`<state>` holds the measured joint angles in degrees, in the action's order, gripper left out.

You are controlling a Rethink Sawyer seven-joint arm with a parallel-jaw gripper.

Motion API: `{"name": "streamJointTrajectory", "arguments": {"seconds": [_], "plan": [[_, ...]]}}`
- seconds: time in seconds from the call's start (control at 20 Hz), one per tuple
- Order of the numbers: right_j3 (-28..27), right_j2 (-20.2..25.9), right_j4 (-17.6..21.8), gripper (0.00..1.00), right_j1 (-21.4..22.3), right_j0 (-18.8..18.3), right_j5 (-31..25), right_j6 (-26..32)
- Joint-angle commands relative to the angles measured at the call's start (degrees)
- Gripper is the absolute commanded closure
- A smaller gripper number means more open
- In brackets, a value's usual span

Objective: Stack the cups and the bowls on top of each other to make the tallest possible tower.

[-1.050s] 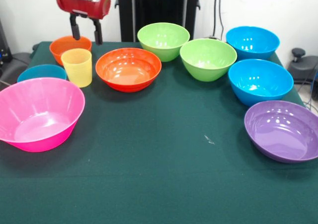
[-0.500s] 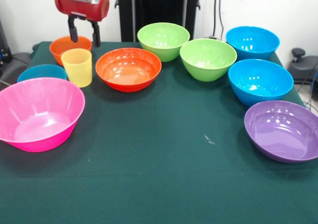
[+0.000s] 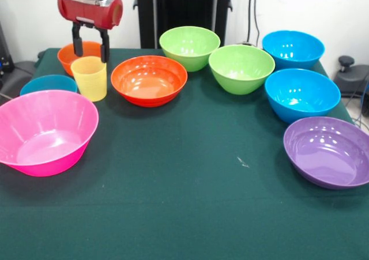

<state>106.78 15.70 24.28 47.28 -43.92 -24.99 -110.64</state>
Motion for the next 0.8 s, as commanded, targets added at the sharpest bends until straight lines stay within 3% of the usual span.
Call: {"name": "streamJointTrajectory", "arguments": {"seconds": [0.05,0.35,0.8], "plan": [[-2.2,-2.5,-2.3,0.0,-4.1,2.8,2.9,-10.8],[-3.6,-6.3,-5.3,0.0,-6.3,5.4,4.5,-13.2],[-3.5,-8.3,-10.1,0.0,-7.0,7.4,4.3,-14.3]]}}
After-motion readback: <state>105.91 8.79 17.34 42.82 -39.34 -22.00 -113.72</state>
